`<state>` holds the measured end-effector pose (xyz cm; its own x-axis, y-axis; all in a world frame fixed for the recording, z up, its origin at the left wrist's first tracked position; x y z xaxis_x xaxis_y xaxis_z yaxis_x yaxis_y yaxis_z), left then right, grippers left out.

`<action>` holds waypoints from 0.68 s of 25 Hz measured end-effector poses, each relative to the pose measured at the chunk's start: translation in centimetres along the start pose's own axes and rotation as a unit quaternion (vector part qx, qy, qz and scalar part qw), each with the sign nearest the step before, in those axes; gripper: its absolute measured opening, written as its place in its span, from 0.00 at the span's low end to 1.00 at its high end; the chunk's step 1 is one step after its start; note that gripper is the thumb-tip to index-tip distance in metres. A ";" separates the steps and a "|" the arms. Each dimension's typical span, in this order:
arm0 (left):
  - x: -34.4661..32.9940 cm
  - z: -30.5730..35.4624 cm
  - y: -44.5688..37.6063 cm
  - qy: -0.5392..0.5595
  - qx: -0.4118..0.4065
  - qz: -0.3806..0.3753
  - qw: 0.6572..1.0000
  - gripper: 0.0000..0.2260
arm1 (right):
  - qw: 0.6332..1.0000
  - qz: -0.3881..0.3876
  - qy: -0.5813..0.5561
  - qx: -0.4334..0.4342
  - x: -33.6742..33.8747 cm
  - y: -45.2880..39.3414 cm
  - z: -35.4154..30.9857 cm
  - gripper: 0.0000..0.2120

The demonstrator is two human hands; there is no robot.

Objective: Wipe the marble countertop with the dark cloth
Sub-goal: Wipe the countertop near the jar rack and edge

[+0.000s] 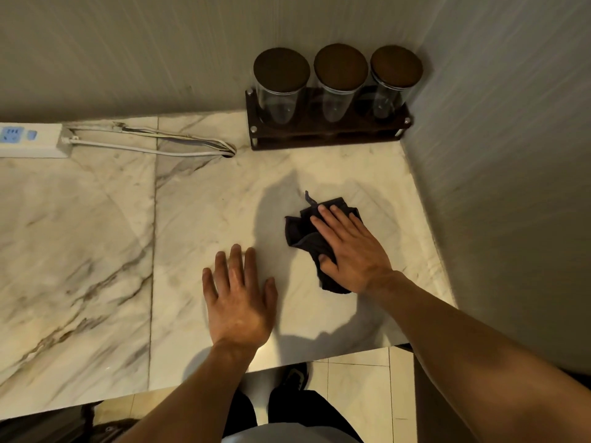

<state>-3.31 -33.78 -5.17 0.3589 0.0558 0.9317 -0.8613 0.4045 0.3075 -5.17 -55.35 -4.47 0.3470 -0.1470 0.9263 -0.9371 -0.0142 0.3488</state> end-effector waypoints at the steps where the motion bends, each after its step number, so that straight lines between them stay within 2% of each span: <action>1: 0.0 0.0 0.0 -0.001 0.000 -0.002 1.000 0.28 | 1.000 0.000 0.000 -0.004 0.2 -0.5 0.2 0.34; 10: 0.0 0.2 -0.2 -0.027 0.016 -0.017 0.999 0.29 | 0.997 0.024 -0.032 -0.071 2.1 -5.0 1.9 0.34; 17: -0.5 0.1 -0.4 -0.041 0.025 -0.035 0.998 0.30 | 0.982 0.042 -0.069 -0.172 3.3 -8.2 3.5 0.32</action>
<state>-3.20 -34.07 -5.71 0.3905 -0.0469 0.9194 -0.8528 0.3577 0.3805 3.52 -59.22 -4.76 0.2390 -0.2670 0.9336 -0.8852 0.3354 0.3225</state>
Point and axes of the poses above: each hand's wrist, its own y-axis away from the middle knuckle, its own x-axis out of the back of the hand, z = x × y, the point moved 5 cm from there along -y, towards the middle knuckle, and after that the axes turned 12 degrees about -z, right-handed, at the moved point
